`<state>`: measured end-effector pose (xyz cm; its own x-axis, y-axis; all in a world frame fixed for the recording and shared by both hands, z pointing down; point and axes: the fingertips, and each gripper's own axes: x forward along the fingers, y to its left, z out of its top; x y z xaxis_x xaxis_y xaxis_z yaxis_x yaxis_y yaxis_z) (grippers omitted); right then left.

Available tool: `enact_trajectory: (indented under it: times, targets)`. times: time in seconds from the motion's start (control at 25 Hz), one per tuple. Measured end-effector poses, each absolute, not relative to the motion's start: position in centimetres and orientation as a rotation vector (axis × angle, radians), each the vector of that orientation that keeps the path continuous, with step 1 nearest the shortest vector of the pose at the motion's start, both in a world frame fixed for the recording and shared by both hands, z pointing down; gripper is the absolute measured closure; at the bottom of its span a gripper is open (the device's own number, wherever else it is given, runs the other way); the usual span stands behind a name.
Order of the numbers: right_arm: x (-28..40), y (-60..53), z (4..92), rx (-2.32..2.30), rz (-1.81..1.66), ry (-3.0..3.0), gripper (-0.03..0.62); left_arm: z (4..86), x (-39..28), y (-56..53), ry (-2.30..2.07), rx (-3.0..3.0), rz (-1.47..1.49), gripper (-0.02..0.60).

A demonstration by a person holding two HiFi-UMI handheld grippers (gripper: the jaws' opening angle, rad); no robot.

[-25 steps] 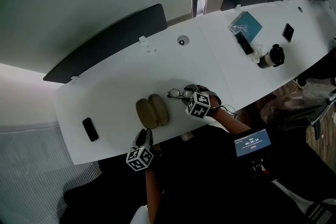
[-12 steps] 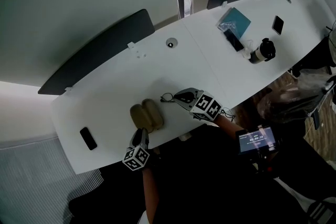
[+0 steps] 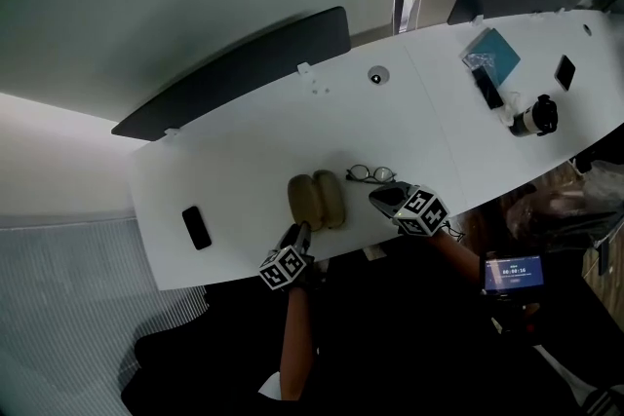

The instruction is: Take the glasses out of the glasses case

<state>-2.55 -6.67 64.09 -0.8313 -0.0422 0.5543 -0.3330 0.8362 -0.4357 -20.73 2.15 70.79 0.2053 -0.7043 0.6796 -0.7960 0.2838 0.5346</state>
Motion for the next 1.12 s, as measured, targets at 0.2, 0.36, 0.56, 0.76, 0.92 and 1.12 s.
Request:
enact_trajectory:
  times: [0.2, 0.36, 0.56, 0.76, 0.92, 1.12]
  targets:
    - [-6.5, -4.2, 66.4, 0.218, 0.751, -2.367, 0.583, 70.7, -22.0, -0.4, -1.438, 1.461, -0.015, 0.417]
    - [-9.5, -3.3, 69.2, 0.231, 0.703, -2.211, 0.583, 69.1, -22.7, -1.3, -1.318, 1.538, -0.131, 0.423]
    - [-9.7, -3.9, 69.8, 0.413, 0.732, -2.11, 0.583, 67.8, -26.2, -2.5, -1.239, 1.693, -0.106, 0.422]
    - [-6.4, -4.0, 70.4, 0.659, 0.836, -1.985, 0.583, 71.0, -23.6, -3.8, -0.835, 1.781, 0.004, 0.423]
    - [-7.2, -2.5, 73.3, 0.634, 0.853, -1.911, 0.585, 70.2, -20.3, -2.4, -0.679, 1.836, 0.082, 0.423]
    - [-15.3, -2.9, 73.8, 0.442, 0.803, -2.051, 0.585, 66.5, -19.7, -0.7, -0.663, 1.954, 0.072, 0.428]
